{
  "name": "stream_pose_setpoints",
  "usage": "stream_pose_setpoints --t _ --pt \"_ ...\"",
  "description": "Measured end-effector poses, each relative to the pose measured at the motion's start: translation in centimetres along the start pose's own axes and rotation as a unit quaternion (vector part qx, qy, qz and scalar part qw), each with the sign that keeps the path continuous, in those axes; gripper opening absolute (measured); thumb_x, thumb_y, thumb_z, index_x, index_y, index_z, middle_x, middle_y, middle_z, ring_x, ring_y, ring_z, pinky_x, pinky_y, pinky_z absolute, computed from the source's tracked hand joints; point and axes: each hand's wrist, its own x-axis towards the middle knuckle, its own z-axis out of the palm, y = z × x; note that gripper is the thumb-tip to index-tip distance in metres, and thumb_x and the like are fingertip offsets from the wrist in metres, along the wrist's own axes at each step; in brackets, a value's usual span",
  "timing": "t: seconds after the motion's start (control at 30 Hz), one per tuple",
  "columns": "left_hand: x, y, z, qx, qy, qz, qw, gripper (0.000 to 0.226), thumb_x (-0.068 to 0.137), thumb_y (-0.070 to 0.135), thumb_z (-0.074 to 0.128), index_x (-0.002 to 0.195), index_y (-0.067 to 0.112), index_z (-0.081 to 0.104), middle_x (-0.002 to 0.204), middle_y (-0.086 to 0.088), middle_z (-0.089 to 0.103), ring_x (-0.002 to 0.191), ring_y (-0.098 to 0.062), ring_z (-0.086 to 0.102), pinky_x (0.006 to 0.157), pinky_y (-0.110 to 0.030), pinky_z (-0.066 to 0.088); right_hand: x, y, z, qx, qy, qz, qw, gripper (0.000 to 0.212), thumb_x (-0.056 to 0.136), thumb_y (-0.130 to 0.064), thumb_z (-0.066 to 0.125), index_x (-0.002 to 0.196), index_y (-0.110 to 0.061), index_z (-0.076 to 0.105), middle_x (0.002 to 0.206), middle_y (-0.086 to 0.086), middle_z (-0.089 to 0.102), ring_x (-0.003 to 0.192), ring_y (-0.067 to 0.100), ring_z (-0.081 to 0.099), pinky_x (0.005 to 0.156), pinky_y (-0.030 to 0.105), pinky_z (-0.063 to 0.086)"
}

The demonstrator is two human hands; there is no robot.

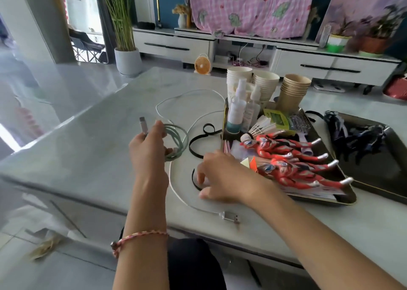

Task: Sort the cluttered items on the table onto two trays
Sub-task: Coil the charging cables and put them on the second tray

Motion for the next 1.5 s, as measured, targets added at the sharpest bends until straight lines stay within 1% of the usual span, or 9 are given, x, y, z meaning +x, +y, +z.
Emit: stream_pose_setpoints --t 0.23,0.5,0.63,0.73,0.93,1.17,1.33,1.43,1.5 --pt "0.5 -0.3 0.1 -0.035 -0.029 -0.033 0.998 0.024 0.091 0.021 0.057 0.069 0.010 0.053 0.061 0.000 0.042 0.034 -0.007 0.034 0.054 -0.024 0.045 1.2 0.3 -0.1 0.183 0.123 0.027 0.975 0.009 0.088 -0.018 0.061 0.091 -0.012 0.066 0.094 0.005 0.066 0.093 0.021 0.057 0.081 0.029 0.042" --pt "-0.3 0.0 0.5 -0.078 -0.070 -0.031 0.994 0.028 0.096 0.025 0.050 0.073 0.008 0.053 0.059 -0.001 0.034 0.028 -0.002 0.036 0.078 -0.038 0.049 0.8 3.3 -2.6 0.629 0.192 0.125 0.743 0.009 0.090 -0.009 0.057 0.085 -0.016 0.061 0.072 -0.002 0.068 0.067 0.004 0.057 0.066 0.017 0.044" --pt "-1.0 -0.2 1.8 -0.064 -0.131 -0.069 0.987 0.029 0.096 0.022 0.047 0.072 0.008 0.053 0.054 0.001 0.035 0.029 -0.004 0.036 0.066 -0.030 0.046 -1.2 4.1 -3.6 0.687 0.178 0.120 0.694 0.013 0.089 -0.008 0.056 0.082 -0.016 0.064 0.060 -0.005 0.060 0.060 0.005 0.054 0.060 0.017 0.044" --pt "-2.5 -0.5 3.3 -0.046 -0.177 -0.075 0.980 0.028 0.097 0.020 0.045 0.074 0.008 0.054 0.050 0.003 0.036 0.036 -0.008 0.035 0.052 -0.022 0.041 -3.5 4.8 -4.3 0.670 0.168 0.077 0.719 0.008 0.085 -0.012 0.059 0.080 -0.015 0.064 0.058 -0.003 0.055 0.056 0.007 0.051 0.057 0.017 0.045" --pt "-6.9 -0.5 6.2 -0.007 -0.215 -0.002 0.977 0.025 0.095 0.022 0.050 0.074 0.010 0.054 0.054 0.001 0.043 0.049 -0.013 0.044 0.058 -0.029 0.040 -6.3 6.6 -4.0 0.399 0.258 0.107 0.873 0.013 0.080 -0.028 0.070 0.074 -0.017 0.066 0.067 -0.007 0.065 0.057 -0.001 0.056 0.054 0.011 0.043" --pt "-12.3 -1.6 10.1 0.052 -0.281 0.067 0.956 0.019 0.091 0.015 0.049 0.072 0.014 0.052 0.049 0.008 0.045 0.048 -0.008 0.044 0.047 -0.019 0.040 -10.7 9.3 -3.1 0.326 0.347 0.194 0.858 0.023 0.080 -0.032 0.070 0.085 -0.024 0.049 0.068 -0.012 0.054 0.061 -0.012 0.052 0.053 0.005 0.039" --pt "-14.7 -2.4 11.9 0.011 -0.366 0.055 0.929 0.025 0.092 0.011 0.040 0.069 0.012 0.049 0.056 0.000 0.041 0.051 -0.011 0.039 0.047 -0.021 0.038 -13.6 11.0 -3.1 0.244 0.331 0.185 0.893 0.020 0.090 -0.034 0.056 0.105 -0.020 0.059 0.075 -0.011 0.057 0.066 0.004 0.055 0.060 0.025 0.047" --pt "-15.3 -3.2 12.7 -0.072 -0.438 -0.063 0.894 0.048 0.095 0.038 0.036 0.059 0.014 0.056 0.056 -0.007 0.045 0.048 -0.014 0.044 0.052 -0.025 0.041 -15.5 11.7 -2.4 0.104 0.393 0.195 0.893 0.018 0.089 -0.033 0.055 0.082 -0.018 0.063 0.075 -0.007 0.059 0.064 0.011 0.054 0.052 0.027 0.041" --pt "-15.8 -3.3 13.1 -0.060 -0.486 -0.109 0.865 0.069 0.086 0.064 0.026 0.081 0.005 0.060 0.068 -0.017 0.050 0.056 -0.022 0.050 0.062 -0.030 0.046 -16.7 12.1 -1.9 0.036 0.426 0.193 0.883 0.019 0.085 -0.033 0.053 0.081 -0.018 0.064 0.074 -0.007 0.061 0.061 0.012 0.055 0.048 0.026 0.038"
